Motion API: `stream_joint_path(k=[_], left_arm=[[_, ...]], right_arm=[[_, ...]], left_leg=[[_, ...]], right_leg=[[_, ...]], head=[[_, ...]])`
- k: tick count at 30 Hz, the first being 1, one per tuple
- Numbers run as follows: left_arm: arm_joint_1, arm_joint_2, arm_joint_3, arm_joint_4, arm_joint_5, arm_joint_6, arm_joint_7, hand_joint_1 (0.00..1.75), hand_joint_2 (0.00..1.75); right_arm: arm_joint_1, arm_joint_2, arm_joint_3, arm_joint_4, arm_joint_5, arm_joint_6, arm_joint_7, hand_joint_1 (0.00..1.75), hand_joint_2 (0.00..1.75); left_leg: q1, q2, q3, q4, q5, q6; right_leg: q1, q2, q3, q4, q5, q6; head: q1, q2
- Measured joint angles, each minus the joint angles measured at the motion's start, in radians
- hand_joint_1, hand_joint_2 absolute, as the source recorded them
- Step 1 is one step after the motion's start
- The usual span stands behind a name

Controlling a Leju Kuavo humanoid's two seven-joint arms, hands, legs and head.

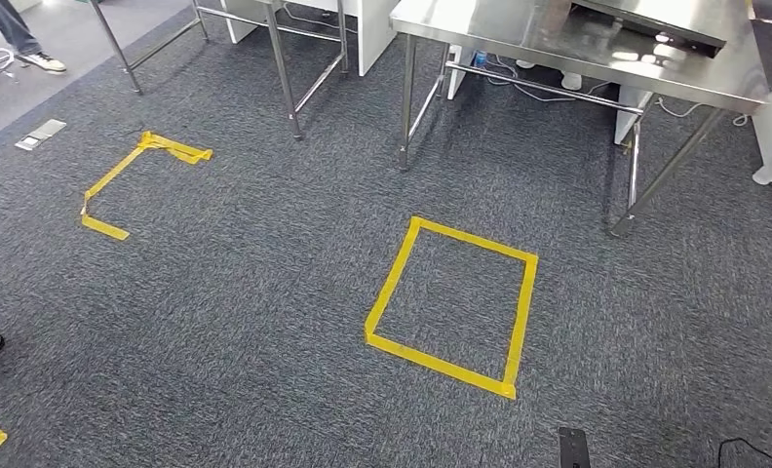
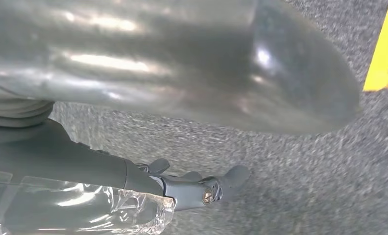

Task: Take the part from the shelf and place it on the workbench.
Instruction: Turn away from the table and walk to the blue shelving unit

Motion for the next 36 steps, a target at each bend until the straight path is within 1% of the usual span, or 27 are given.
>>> stream_joint_path(k=[1, 2, 3, 4, 6, 8, 10, 11, 12, 13, 14, 15, 16, 18, 19, 21, 22, 24, 25, 27, 28, 29, 30, 31, 32, 34, 36], left_arm=[[0.000, -0.001, 0.000, 0.000, 0.002, 0.001, 0.000, 0.00, 0.00], [-0.001, -0.002, 0.000, 0.000, 0.003, 0.002, 0.000, 0.00, 0.00], [-0.002, -0.002, 0.000, 0.000, 0.003, 0.003, 0.000, 0.00, 0.00], [-0.001, -0.003, 0.000, 0.000, 0.003, 0.003, 0.000, 0.00, 0.00], [0.002, -0.003, 0.000, 0.000, 0.003, 0.004, 0.000, 0.00, 0.00], [0.003, -0.001, 0.000, 0.000, 0.000, 0.006, 0.000, 0.00, 0.00], [0.002, -0.001, 0.000, 0.000, -0.004, 0.009, 0.000, 0.00, 0.00], [0.001, -0.001, 0.000, 0.000, -0.005, 0.010, 0.000, 0.00, 0.00], [0.001, 0.000, 0.000, 0.000, -0.005, 0.014, 0.000, 0.00, 0.00], [0.002, 0.000, 0.000, 0.000, -0.006, 0.017, 0.002, 0.00, 0.00], [0.003, 0.000, 0.001, 0.000, -0.006, 0.022, 0.004, 0.00, 0.00], [0.003, 0.001, 0.001, 0.000, -0.006, 0.027, 0.006, 0.00, 0.00], [0.002, 0.002, 0.001, 0.000, -0.006, 0.031, 0.009, 0.00, 0.00], [-0.003, 0.003, 0.002, 0.000, -0.006, 0.036, 0.016, 0.00, 0.00], [-0.005, 0.003, 0.002, 0.000, -0.006, 0.036, 0.019, 0.00, 0.00], [-0.007, 0.003, 0.002, 0.000, -0.010, 0.036, 0.025, 0.00, 0.00], [-0.007, 0.003, 0.002, 0.000, -0.014, 0.036, 0.027, 0.00, 0.00], [-0.009, 0.003, 0.002, 0.000, -0.022, 0.036, 0.027, 0.00, 0.00], [-0.010, 0.003, 0.002, 0.000, -0.024, 0.036, 0.027, 0.00, 0.00], [-0.012, 0.003, 0.002, 0.000, -0.023, 0.036, 0.028, 0.00, 0.00], [-0.012, 0.003, 0.002, 0.000, -0.020, 0.037, 0.030, 0.00, 0.44], [-0.011, 0.004, 0.002, 0.000, -0.017, 0.039, 0.033, 0.00, 0.87], [-0.011, 0.003, 0.002, 0.000, -0.013, 0.043, 0.038, 0.00, 1.31], [-0.011, 0.003, 0.002, 0.000, -0.011, 0.049, 0.045, 0.00, 1.75], [-0.012, 0.002, 0.002, 0.000, -0.008, 0.057, 0.053, 0.00, 1.75], [-0.012, 0.000, 0.004, 0.000, -0.005, 0.068, 0.064, 0.00, 1.75], [-0.011, -0.002, 0.007, 0.001, 0.000, 0.074, 0.068, 0.00, 1.75]], right_arm=[[-0.001, -0.001, 0.000, 0.000, 0.005, 0.000, 0.003, 0.00, 0.00], [-0.002, -0.001, 0.001, 0.000, 0.010, 0.000, 0.006, 0.00, 0.00], [-0.002, -0.001, 0.002, 0.000, 0.014, -0.001, 0.010, 0.00, 0.00], [-0.003, -0.001, 0.002, 0.000, 0.017, -0.001, 0.013, 0.00, 0.00], [-0.005, 0.000, 0.003, 0.000, 0.020, -0.001, 0.019, 0.00, 0.00], [-0.007, 0.002, 0.004, 0.000, 0.020, -0.002, 0.025, 0.00, 0.00], [-0.004, 0.001, 0.004, 0.000, 0.020, -0.006, 0.028, 0.00, 0.00], [-0.002, 0.001, 0.004, 0.000, 0.020, -0.007, 0.030, 0.00, 0.00], [-0.001, 0.001, 0.004, 0.000, 0.022, -0.008, 0.033, 0.00, 0.00], [0.000, 0.001, 0.004, 0.000, 0.024, -0.008, 0.037, 0.00, 0.00], [0.000, 0.002, 0.005, 0.000, 0.030, -0.008, 0.043, 0.00, 0.00], [0.000, 0.003, 0.008, 0.000, 0.040, -0.008, 0.053, 0.00, 0.00], [-0.001, 0.004, 0.011, 0.000, 0.052, -0.008, 0.064, 0.00, 0.00], [0.000, 0.009, 0.025, 0.001, 0.081, -0.008, 0.092, 0.00, 0.00], [0.000, 0.011, 0.033, 0.001, 0.094, -0.008, 0.107, 0.00, 0.00], [0.000, 0.017, 0.048, 0.001, 0.112, -0.010, 0.138, 0.00, 0.00], [0.000, 0.020, 0.053, 0.001, 0.116, -0.012, 0.153, 0.00, 0.00], [0.003, 0.025, 0.061, 0.001, 0.121, -0.018, 0.178, 0.00, 0.00], [0.006, 0.027, 0.064, 0.001, 0.124, -0.020, 0.187, 0.00, 0.00], [0.014, 0.028, 0.070, 0.001, 0.132, -0.026, 0.203, 0.00, 0.00], [0.016, 0.028, 0.073, 0.002, 0.137, -0.029, 0.209, 0.00, 0.00], [0.017, 0.028, 0.077, 0.002, 0.144, -0.031, 0.213, 0.00, 0.00], [0.017, 0.028, 0.081, 0.002, 0.153, -0.033, 0.217, 0.00, 0.00], [0.016, 0.027, 0.086, 0.002, 0.163, -0.032, 0.220, 0.00, 0.00], [0.015, 0.027, 0.093, 0.002, 0.174, -0.029, 0.222, 0.00, 0.00], [0.014, 0.027, 0.106, 0.002, 0.194, -0.021, 0.225, 0.00, 0.00], [0.013, 0.029, 0.119, 0.002, 0.207, -0.014, 0.225, 0.00, 0.00]], left_leg=[[0.000, -0.012, -0.001, 0.003, 0.001, -0.003], [-0.002, -0.024, -0.004, 0.007, 0.000, -0.007], [-0.004, -0.034, -0.008, 0.011, 0.000, -0.012], [-0.005, -0.043, -0.012, 0.013, 0.001, -0.018], [-0.003, -0.057, -0.020, 0.015, 0.004, -0.030], [-0.001, -0.028, -0.040, 0.051, -0.020, -0.039], [-0.001, 0.025, -0.093, 0.164, -0.087, -0.046], [0.002, 0.040, -0.126, 0.235, -0.120, -0.050], [0.004, 0.047, -0.152, 0.290, -0.140, -0.053], [0.006, 0.051, -0.161, 0.312, -0.141, -0.055], [0.007, 0.055, -0.150, 0.294, -0.124, -0.056], [0.008, 0.065, -0.118, 0.238, -0.094, -0.056], [0.008, 0.085, -0.076, 0.162, -0.063, -0.055], [0.004, 0.118, -0.015, 0.050, -0.029, -0.048], [0.000, 0.124, -0.006, 0.030, -0.026, -0.043], [-0.005, 0.104, -0.010, 0.025, -0.023, -0.030], [-0.004, 0.094, -0.010, 0.022, -0.019, -0.023], [0.000, 0.074, -0.011, 0.016, -0.010, -0.009], [0.000, 0.063, -0.014, 0.015, -0.007, -0.004], [-0.002, 0.036, -0.020, 0.015, -0.004, 0.001], [-0.003, 0.022, -0.021, 0.016, -0.003, 0.001], [-0.003, 0.008, -0.021, 0.016, -0.002, 0.001], [-0.003, -0.006, -0.021, 0.017, -0.001, 0.000], [-0.003, -0.019, -0.021, 0.018, 0.000, -0.002], [-0.005, -0.031, -0.022, 0.021, 0.000, -0.006], [-0.008, -0.051, -0.027, 0.025, 0.001, -0.016], [-0.006, -0.067, -0.033, 0.025, 0.005, -0.027]], right_leg=[[-0.003, 0.019, 0.036, -0.080, 0.031, 0.007], [-0.005, 0.035, 0.065, -0.146, 0.055, 0.008], [-0.006, 0.048, 0.082, -0.188, 0.068, 0.006], [-0.005, 0.054, 0.087, -0.204, 0.072, 0.000], [-0.005, 0.036, 0.089, -0.204, 0.077, -0.014], [-0.009, 0.016, 0.091, -0.206, 0.084, -0.031], [-0.008, -0.008, 0.088, -0.207, 0.085, -0.044], [-0.005, -0.021, 0.087, -0.207, 0.085, -0.047], [-0.003, -0.034, 0.086, -0.207, 0.085, -0.048], [-0.001, -0.047, 0.085, -0.207, 0.084, -0.048], [-0.001, -0.059, 0.085, -0.207, 0.084, -0.048], [-0.001, -0.070, 0.086, -0.206, 0.083, -0.047], [0.000, -0.080, 0.088, -0.206, 0.082, -0.045], [0.009, -0.097, 0.089, -0.205, 0.077, -0.037], [0.012, -0.106, 0.091, -0.204, 0.076, -0.033], [0.013, -0.121, 0.093, -0.205, 0.074, -0.023], [0.011, -0.113, 0.092, -0.199, 0.069, -0.018], [0.008, -0.065, 0.063, -0.136, 0.032, -0.018], [0.006, -0.037, 0.034, -0.072, 0.001, -0.023], [0.005, -0.014, -0.032, 0.065, -0.050, -0.029], [0.005, -0.011, -0.050, 0.099, -0.057, -0.026], [0.004, -0.009, -0.045, 0.086, -0.045, -0.018], [0.003, -0.004, -0.023, 0.036, -0.019, -0.009], [0.000, 0.011, 0.012, -0.039, 0.013, 0.000], [-0.002, 0.030, 0.044, -0.111, 0.040, 0.004], [-0.003, 0.055, 0.076, -0.185, 0.066, -0.001], [0.000, 0.041, 0.079, -0.189, 0.070, -0.016]], head=[[0.000, 0.000], [0.000, 0.000], [0.000, 0.000], [-0.001, 0.000], [-0.001, 0.000], [-0.003, 0.000], [-0.006, 0.000], [-0.007, 0.000], [-0.007, 0.000], [-0.007, 0.000], [-0.007, 0.000], [-0.007, 0.000], [-0.007, 0.000], [-0.006, 0.000], [-0.004, 0.000], [-0.002, 0.000], [-0.002, 0.000], [-0.001, 0.000], [0.000, 0.000], [0.001, 0.000], [0.001, 0.000], [0.001, 0.000], [0.001, 0.000], [0.001, 0.000], [0.001, 0.000], [0.001, 0.000], [0.001, 0.000]])
